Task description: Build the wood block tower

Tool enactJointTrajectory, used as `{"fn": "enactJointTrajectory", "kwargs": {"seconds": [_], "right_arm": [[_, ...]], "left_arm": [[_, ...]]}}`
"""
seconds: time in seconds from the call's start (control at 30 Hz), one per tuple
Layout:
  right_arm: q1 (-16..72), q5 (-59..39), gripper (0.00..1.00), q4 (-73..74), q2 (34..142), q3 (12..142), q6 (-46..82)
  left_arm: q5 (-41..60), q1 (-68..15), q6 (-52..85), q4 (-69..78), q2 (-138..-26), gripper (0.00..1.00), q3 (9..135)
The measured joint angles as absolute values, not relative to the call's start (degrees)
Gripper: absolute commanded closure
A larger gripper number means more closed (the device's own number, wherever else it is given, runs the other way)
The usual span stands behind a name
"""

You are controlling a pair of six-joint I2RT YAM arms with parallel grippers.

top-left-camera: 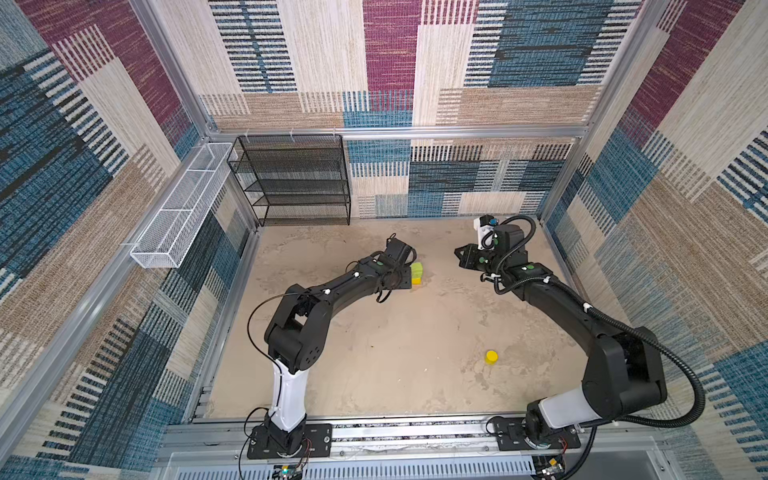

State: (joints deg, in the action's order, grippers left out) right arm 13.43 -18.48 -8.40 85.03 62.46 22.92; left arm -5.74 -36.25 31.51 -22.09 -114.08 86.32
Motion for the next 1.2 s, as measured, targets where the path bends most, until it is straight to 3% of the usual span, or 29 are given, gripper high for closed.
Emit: {"fn": "enactJointTrajectory", "kwargs": {"seconds": [1.2], "right_arm": [[13.4, -19.6, 0.97, -7.5, 85.2, 62.5, 23.3]], "left_arm": [[-5.8, -35.4, 32.1, -22.1, -114.7, 0.44, 86.9]]}}
